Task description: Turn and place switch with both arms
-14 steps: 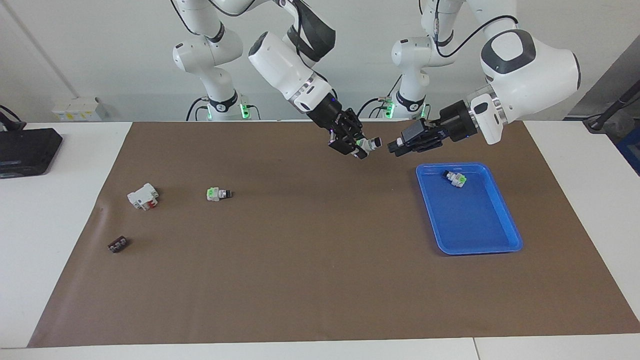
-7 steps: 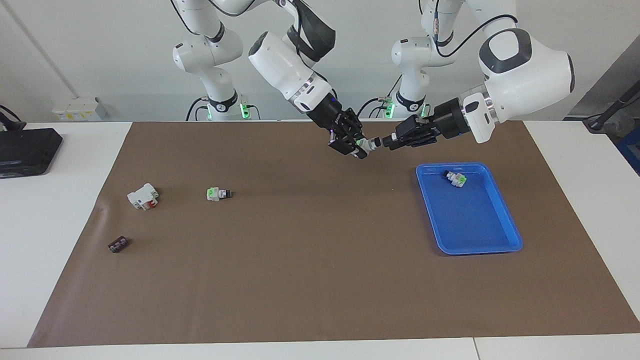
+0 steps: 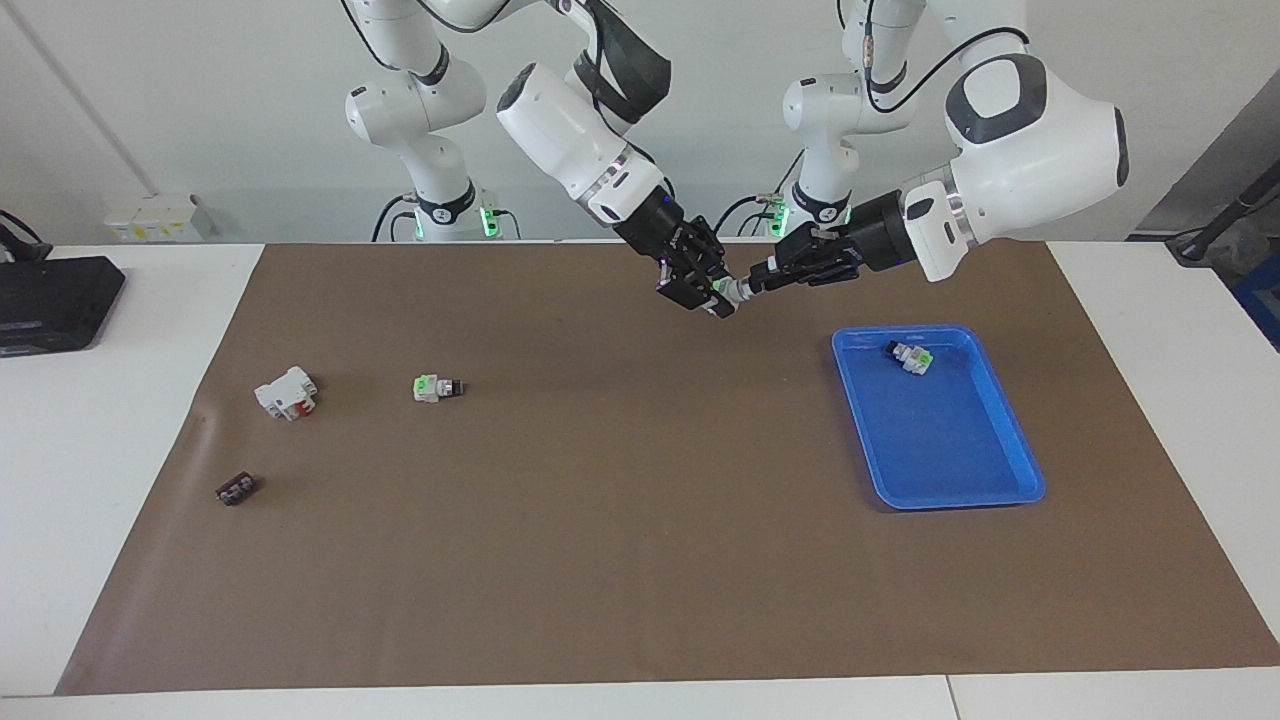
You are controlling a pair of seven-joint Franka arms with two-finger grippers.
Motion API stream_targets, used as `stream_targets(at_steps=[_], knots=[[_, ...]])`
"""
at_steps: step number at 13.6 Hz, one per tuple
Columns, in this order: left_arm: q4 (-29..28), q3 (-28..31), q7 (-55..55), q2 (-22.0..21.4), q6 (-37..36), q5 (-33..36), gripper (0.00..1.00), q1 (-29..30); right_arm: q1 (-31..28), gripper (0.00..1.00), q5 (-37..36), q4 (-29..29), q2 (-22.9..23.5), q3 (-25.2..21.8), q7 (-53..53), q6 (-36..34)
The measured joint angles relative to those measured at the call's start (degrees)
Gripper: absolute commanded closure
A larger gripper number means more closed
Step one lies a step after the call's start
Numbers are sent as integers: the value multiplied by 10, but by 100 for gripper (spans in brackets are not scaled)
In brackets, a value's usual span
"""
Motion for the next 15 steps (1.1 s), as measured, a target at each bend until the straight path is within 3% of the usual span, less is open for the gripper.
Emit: stream_targets(at_steps=[7, 10, 13, 15], knots=[[-4, -1, 0, 0, 1, 18, 76, -7, 0, 100, 0, 0, 0, 0, 0, 0], [-5, -1, 0, 0, 2, 19, 84, -8, 0, 100, 0, 0, 0, 0, 0, 0], [-6, -1, 0, -1, 3, 19, 100, -8, 0, 100, 0, 0, 0, 0, 0, 0], [-10, -1, 0, -2, 8, 19, 100, -10, 0, 100, 0, -2, 0, 0, 0, 0]])
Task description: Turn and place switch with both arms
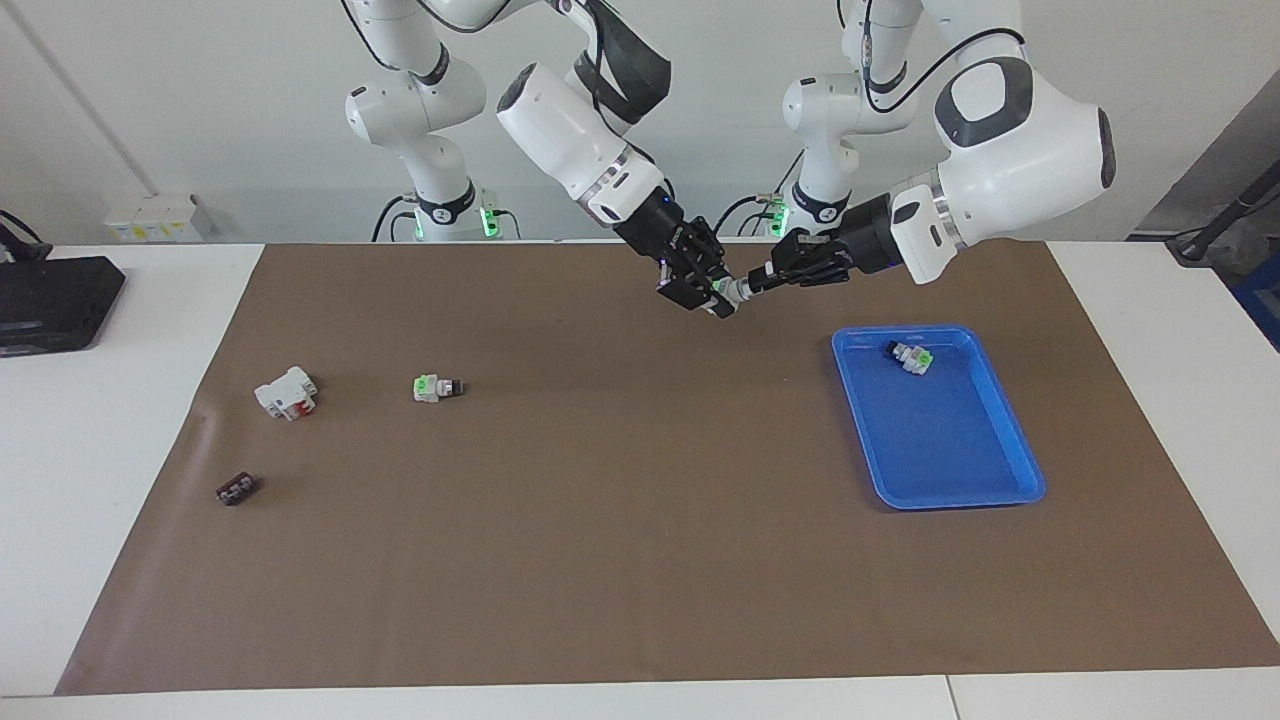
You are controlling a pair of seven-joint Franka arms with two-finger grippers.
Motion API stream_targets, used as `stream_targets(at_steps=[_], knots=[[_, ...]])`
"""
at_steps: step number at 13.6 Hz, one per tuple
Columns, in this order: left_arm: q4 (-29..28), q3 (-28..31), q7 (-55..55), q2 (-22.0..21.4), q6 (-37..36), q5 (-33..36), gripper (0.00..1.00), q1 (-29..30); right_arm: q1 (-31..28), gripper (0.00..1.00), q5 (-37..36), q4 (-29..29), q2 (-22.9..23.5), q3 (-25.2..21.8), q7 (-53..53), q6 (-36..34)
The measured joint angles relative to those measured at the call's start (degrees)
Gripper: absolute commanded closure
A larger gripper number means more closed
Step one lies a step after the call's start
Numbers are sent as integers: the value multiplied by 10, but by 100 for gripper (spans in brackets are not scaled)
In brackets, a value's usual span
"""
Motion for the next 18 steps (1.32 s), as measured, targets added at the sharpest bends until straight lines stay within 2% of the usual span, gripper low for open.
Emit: stream_targets(at_steps=[8, 18], knots=[[-16, 0, 19, -10, 15, 10, 100, -4, 1, 100, -1, -5, 1, 0, 0, 0], [-31, 2, 425, -19, 10, 26, 100, -4, 7, 100, -1, -10, 2, 1, 0, 0]])
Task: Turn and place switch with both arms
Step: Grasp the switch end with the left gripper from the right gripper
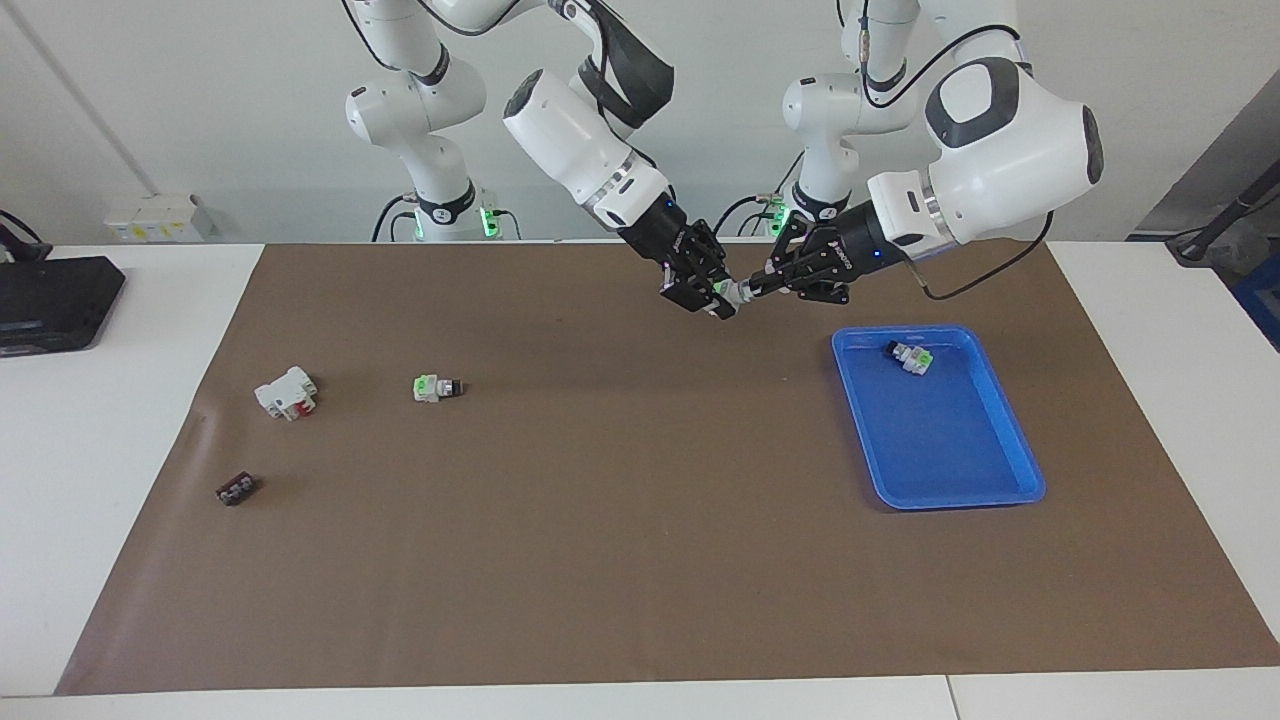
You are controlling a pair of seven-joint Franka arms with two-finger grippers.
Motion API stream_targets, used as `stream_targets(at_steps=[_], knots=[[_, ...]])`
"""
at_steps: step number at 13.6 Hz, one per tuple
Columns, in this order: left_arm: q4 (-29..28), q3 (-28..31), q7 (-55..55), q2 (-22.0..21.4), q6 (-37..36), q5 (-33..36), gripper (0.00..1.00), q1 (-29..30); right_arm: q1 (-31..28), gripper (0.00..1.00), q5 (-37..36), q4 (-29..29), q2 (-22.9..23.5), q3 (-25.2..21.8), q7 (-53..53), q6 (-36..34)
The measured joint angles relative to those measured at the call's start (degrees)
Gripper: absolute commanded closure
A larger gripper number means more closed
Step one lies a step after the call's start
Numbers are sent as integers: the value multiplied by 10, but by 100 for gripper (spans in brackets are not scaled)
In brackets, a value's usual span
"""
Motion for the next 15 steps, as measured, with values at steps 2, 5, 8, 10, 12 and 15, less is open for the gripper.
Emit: stream_targets(at_steps=[2, 5, 8, 10, 12, 15], knots=[[0, 0, 93, -2, -4, 11, 100, 0, 1, 100, 0, -1, 0, 2, 0, 0], [-1, 0, 207, -8, -13, 31, 100, 0, 5, 100, 0, -2, 0, 4, 0, 0], [-8, 0, 251, -21, -14, 40, 100, 0, 9, 100, 0, -2, -3, 5, 0, -1], [-12, 1, 251, -27, -12, 42, 100, 0, 9, 100, 0, -2, -4, 5, 0, -1], [-15, 1, 251, -29, -12, 42, 100, 0, 10, 100, 0, -2, -4, 6, 0, -1], [-17, 2, 244, -30, -13, 42, 100, 0, 10, 100, 0, -3, -4, 6, 0, -1]])
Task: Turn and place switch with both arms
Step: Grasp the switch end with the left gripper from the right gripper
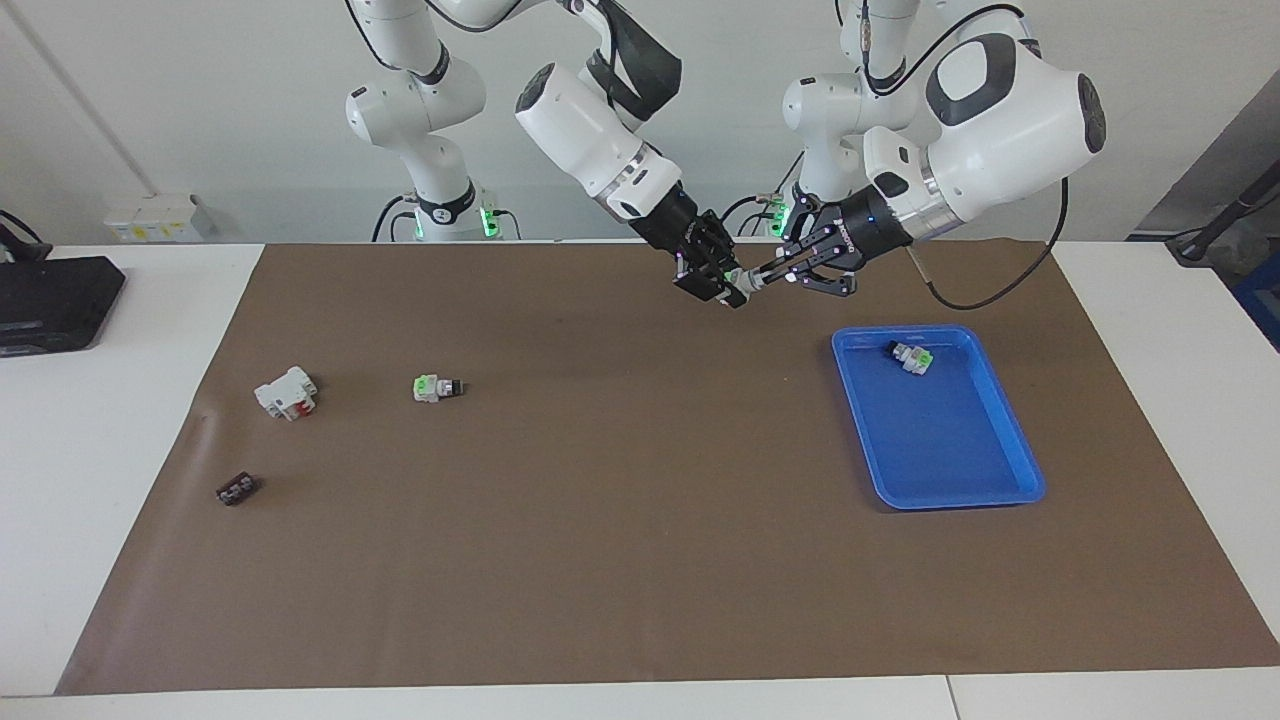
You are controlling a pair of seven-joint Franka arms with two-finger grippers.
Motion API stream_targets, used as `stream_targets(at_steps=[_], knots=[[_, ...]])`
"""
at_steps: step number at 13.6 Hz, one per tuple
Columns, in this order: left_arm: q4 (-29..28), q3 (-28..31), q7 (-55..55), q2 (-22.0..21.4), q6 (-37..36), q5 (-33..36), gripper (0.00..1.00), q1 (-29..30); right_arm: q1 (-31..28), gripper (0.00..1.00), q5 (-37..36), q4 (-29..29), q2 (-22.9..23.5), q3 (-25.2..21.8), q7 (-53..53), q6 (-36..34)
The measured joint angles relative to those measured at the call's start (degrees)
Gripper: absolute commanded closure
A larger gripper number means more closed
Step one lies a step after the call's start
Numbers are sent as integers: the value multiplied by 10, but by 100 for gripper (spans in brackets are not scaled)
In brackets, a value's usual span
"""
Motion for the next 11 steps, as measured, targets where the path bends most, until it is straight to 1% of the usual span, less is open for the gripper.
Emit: stream_targets(at_steps=[2, 3, 4, 5, 7, 11], knots=[[-1, 0, -18, -1, 0, 0, 100, 0, 0, 100, 0, 0, 0, 0, 0, 0], [-2, 0, -22, -1, 0, 0, 100, 0, 0, 97, 0, -1, 0, 0, 0, -1], [-3, 0, -25, -1, 0, 0, 100, 0, 0, 11, 0, -1, 0, 0, 4, -1], [-4, 0, -27, -1, 1, 0, 100, 0, 0, 0, 0, -1, 0, 0, 14, -1], [-9, 0, -35, -5, -2, 0, 100, 0, -2, 0, 0, -1, 0, -1, 34, 0], [-23, 1, -67, -12, 0, 7, 100, 0, -12, 0, 0, 0, 0, -5, 39, 3]])
